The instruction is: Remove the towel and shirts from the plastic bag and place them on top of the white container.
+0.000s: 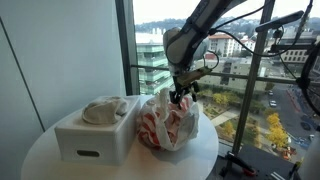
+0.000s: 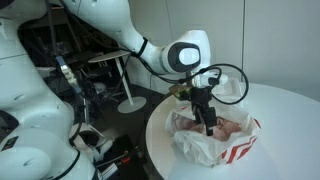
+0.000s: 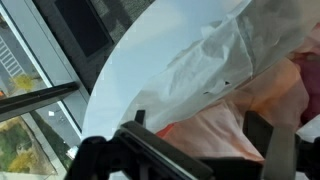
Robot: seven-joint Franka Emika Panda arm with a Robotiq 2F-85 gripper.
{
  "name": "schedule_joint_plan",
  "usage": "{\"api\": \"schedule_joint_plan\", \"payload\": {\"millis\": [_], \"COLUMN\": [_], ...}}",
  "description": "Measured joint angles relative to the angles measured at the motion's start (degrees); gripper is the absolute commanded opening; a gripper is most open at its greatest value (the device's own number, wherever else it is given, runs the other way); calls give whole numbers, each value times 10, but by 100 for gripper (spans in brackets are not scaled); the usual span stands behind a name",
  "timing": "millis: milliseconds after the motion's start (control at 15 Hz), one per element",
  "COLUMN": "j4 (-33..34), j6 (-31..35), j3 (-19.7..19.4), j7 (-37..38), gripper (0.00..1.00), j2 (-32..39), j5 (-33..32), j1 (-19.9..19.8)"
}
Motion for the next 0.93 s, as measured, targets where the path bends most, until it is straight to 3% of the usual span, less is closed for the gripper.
{"api": "schedule_joint_plan", "payload": {"millis": [267, 600, 933], "j4": [17, 30, 48], "j6": [67, 142, 168], "j3": [-3, -4, -16], "j7": [21, 19, 18], "gripper": [100, 100, 100], "j2": [65, 101, 151], "j5": [-33, 11, 37], "j1": [6, 22, 28]}}
